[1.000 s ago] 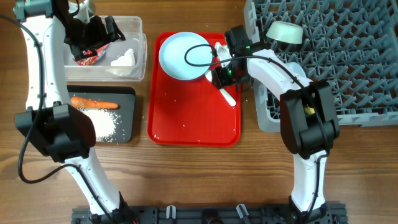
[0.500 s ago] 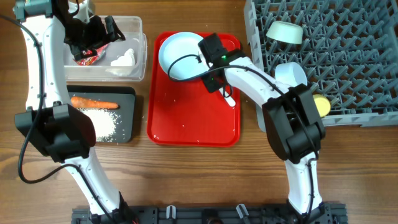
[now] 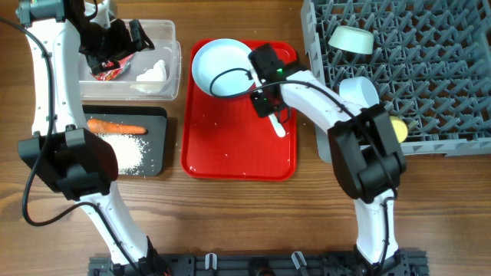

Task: Sort waste into correct bins and load items into the dishwasher rack

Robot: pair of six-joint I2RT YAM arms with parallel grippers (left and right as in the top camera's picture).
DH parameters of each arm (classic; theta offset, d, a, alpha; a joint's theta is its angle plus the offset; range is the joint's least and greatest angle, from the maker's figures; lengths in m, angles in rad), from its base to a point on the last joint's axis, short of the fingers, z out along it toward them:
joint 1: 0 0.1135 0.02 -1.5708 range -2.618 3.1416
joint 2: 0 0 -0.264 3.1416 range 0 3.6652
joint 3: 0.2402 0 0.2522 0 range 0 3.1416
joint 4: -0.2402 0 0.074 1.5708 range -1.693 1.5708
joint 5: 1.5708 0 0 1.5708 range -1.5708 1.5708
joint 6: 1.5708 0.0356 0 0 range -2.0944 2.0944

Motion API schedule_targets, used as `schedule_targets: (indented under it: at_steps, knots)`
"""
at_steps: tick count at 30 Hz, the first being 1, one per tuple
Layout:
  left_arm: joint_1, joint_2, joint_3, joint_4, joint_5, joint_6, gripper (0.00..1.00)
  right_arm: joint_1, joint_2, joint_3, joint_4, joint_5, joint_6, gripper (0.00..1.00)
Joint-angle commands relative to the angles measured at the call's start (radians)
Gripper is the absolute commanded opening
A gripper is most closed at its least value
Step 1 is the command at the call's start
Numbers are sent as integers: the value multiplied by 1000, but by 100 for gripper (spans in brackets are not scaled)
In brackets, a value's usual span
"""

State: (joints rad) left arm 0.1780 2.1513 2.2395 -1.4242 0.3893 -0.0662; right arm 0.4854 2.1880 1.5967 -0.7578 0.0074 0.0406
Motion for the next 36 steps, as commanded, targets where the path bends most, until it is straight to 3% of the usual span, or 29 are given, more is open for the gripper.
schedule_targets:
  at_steps: [1,7,10,11,14,15,22,30,34,36]
  knots:
    - [8,-18,3,1,2,-10,100,-46,-84,-56,-66,-62,14,4]
    - [8,-18,3,1,2,-10,100,-112,-421,-56,-106,-61,13,4]
    - [8,-18,3,1,2,-10,100,-144,-480,-56,-108,-72,12,5]
    - [8,-18,3,1,2,-10,100,-143,-470,-58,-109,-109,12,11]
    - [8,-18,3,1,2,-10,100,-118,-377,-85,-115,-208,91,53]
    - [8,-18,3,1,2,-10,100,-110,-335,-98,-110,-208,121,56]
    - [8,-18,3,1,2,-10,100,-75,-71,-113,-37,-173,285,60]
    - [8,-18,3,1,2,-10,100,-74,31,-113,67,5,380,60]
    - [8,-18,3,1,2,-10,100,-74,94,-113,112,26,375,60]
    - [8,-18,3,1,2,-10,100,-74,113,-113,144,-44,302,56]
